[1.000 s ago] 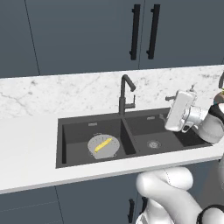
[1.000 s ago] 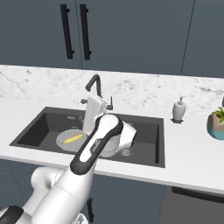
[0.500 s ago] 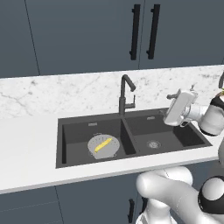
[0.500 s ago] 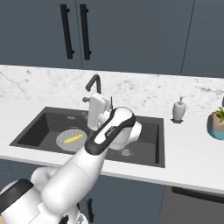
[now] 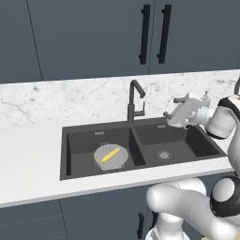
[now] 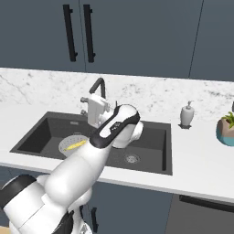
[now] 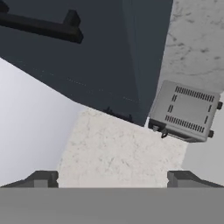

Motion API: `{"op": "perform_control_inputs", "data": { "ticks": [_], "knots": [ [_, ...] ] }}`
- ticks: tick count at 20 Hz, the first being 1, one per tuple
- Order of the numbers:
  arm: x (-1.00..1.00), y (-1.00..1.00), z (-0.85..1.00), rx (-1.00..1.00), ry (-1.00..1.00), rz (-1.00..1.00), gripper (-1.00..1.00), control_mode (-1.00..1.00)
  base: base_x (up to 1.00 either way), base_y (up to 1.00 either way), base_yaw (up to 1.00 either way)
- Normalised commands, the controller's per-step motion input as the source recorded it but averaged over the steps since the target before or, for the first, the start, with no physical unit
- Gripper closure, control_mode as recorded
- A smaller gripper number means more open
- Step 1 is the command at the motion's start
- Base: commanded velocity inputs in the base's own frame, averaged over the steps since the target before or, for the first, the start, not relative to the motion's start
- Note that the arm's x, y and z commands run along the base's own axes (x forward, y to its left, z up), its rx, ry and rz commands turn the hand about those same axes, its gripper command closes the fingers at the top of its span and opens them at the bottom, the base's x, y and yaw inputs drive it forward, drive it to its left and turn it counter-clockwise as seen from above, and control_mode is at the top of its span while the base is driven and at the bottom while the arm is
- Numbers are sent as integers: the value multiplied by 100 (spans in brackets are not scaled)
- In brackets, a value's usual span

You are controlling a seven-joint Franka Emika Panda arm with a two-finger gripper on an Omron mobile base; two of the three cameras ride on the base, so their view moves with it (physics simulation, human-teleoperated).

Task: Put the colander in the sink, put the banana in the colander, and turn on the sink faucet and pour water over the colander.

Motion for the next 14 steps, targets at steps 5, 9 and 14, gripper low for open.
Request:
{"op": "perform_control_inputs", "data": {
  "ticks": [5,9,14],
  "knots": [
    [7,3,35,0,0,0,-100,-100,0,0,0],
    [24,0,3,0,0,0,-100,-100,0,0,0],
    [36,0,-2,-4,0,0,-100,-100,0,0,0]
  ]
}}
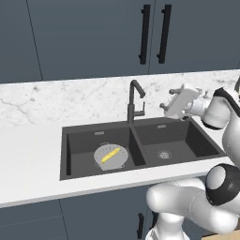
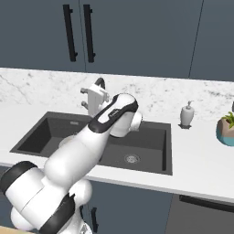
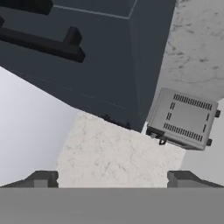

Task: Put the colander in the sink, put the banana in the colander, and turn on the sink faucet and pour water over the colander.

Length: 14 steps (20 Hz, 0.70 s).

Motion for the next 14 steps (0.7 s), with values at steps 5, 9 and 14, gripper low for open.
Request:
{"op": "perform_control_inputs", "data": {
  "ticks": [5,9,14],
  "knots": [
    [41,0,-6,-5,0,0,-100,-100,0,0,0],
    [44,0,-16,-9,0,0,-100,-100,0,0,0],
    [44,0,-23,-10,0,0,-100,-100,0,0,0]
  ]
}}
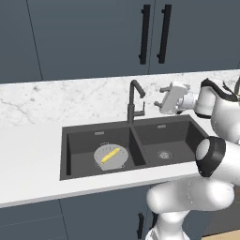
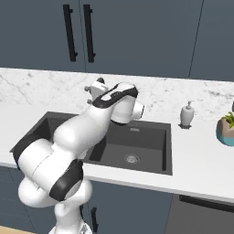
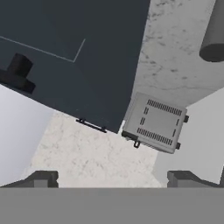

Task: Put the colander in the sink, put the banana in the colander, and turn on the sink faucet and pour water over the colander.

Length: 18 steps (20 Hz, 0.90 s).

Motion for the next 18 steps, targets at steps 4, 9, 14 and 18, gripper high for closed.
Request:
{"op": "perform_control_inputs", "data": {
  "ticks": [4,9,14,18],
  "knots": [
    [44,0,-18,-7,0,0,-100,-100,0,0,0],
    [50,0,-9,-1,5,0,-100,-100,0,0,0],
    [39,2,-15,0,11,0,-100,-100,0,0,0],
    [26,4,-16,0,5,0,-100,-100,0,0,0]
  ]
}}
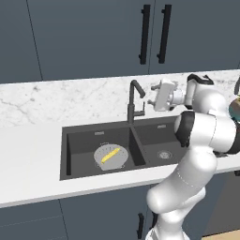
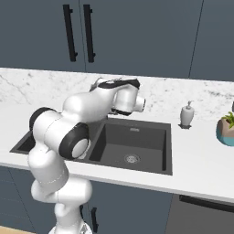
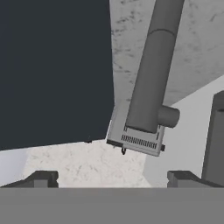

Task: Put the colander in the sink, put the banana in the colander, and turn on the sink faucet and pour water over the colander.

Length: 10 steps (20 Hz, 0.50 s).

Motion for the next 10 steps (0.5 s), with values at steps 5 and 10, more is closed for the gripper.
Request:
{"op": "perform_control_inputs", "data": {
  "ticks": [5,10],
  "knots": [
    [6,0,-21,9,0,0,-100,-100,0,0,0],
    [5,0,-3,12,0,0,-100,-100,0,0,0]
  ]
}}
